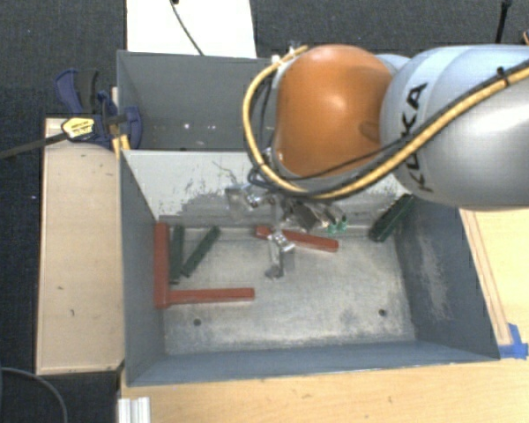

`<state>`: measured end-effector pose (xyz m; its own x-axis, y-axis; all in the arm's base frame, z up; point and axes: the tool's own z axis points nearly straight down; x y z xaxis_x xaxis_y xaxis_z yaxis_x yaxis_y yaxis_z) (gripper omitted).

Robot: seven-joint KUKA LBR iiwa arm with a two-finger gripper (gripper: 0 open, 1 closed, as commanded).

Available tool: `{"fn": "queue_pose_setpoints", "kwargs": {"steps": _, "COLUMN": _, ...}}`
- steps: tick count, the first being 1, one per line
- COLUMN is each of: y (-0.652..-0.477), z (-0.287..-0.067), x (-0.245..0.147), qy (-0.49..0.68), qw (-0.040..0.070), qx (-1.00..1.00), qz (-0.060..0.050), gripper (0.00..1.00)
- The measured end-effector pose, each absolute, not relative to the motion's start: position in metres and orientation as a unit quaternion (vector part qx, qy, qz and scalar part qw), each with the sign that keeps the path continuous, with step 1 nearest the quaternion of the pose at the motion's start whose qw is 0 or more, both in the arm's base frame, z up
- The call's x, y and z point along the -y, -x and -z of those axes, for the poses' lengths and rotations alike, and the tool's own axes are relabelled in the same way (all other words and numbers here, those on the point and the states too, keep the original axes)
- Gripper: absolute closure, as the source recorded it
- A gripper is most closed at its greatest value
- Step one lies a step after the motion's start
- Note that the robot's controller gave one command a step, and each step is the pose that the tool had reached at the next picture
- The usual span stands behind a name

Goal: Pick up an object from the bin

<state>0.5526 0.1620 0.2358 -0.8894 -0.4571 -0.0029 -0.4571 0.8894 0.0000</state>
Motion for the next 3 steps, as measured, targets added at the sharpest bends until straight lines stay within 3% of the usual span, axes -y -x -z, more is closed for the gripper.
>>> {"fn": "queue_pose_setpoints", "kwargs": {"steps": 1, "y": -0.513, "z": -0.101, "x": -0.199, "qy": 0.227, "qw": -0.003, "qx": -0.974, "qz": -0.001, "gripper": 0.00}}
{"fn": "queue_pose_setpoints", "kwargs": {"steps": 2, "y": -0.556, "z": -0.069, "x": -0.201, "qy": 0.265, "qw": 0.003, "qx": -0.964, "qz": 0.000, "gripper": 0.00}}
{"fn": "queue_pose_setpoints", "kwargs": {"steps": 3, "y": -0.555, "z": -0.070, "x": -0.201, "qy": 0.264, "qw": 0.002, "qx": -0.965, "qz": -0.001, "gripper": 1.00}}
